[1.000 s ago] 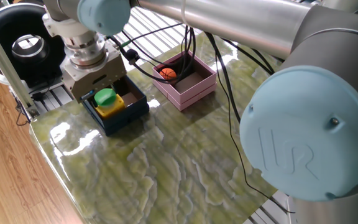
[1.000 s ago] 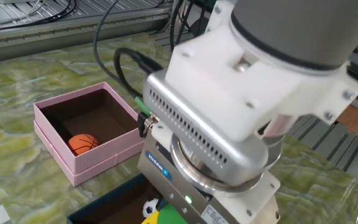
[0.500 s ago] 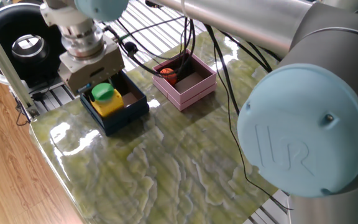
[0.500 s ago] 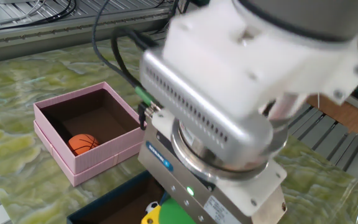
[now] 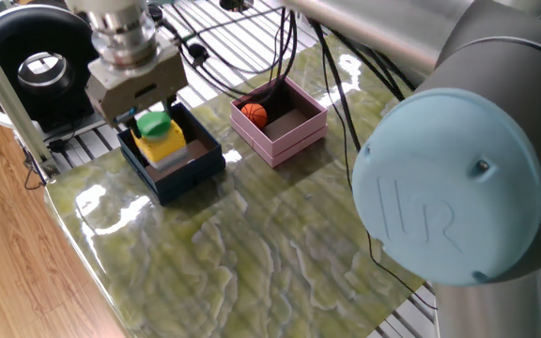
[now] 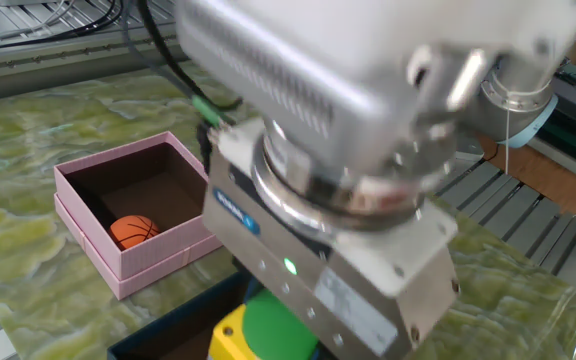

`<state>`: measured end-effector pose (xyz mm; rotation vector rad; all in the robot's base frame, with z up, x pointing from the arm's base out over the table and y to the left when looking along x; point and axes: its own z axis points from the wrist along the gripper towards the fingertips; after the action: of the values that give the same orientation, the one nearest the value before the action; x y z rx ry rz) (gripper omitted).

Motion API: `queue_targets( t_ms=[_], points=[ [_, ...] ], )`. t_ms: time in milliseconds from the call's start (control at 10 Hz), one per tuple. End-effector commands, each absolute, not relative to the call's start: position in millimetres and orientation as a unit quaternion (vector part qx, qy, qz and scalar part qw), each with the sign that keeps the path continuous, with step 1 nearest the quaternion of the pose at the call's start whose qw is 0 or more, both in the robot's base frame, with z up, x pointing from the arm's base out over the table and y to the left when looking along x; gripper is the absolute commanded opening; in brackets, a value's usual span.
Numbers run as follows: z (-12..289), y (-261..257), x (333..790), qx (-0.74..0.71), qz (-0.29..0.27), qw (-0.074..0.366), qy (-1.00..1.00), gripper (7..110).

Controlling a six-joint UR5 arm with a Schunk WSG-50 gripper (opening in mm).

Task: Move an object from one box to another

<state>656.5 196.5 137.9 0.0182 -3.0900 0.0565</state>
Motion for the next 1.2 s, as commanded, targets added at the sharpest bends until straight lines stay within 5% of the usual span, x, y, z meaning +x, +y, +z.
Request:
queue_targets(
  t_ms=[0,1100],
  points=[
    [160.3,185.7,656.5,0.016,0.008,0.032,-0.999,7],
    [175.2,99.9,633.9,0.068,0.005,0.018,-0.998,7]
  ],
)
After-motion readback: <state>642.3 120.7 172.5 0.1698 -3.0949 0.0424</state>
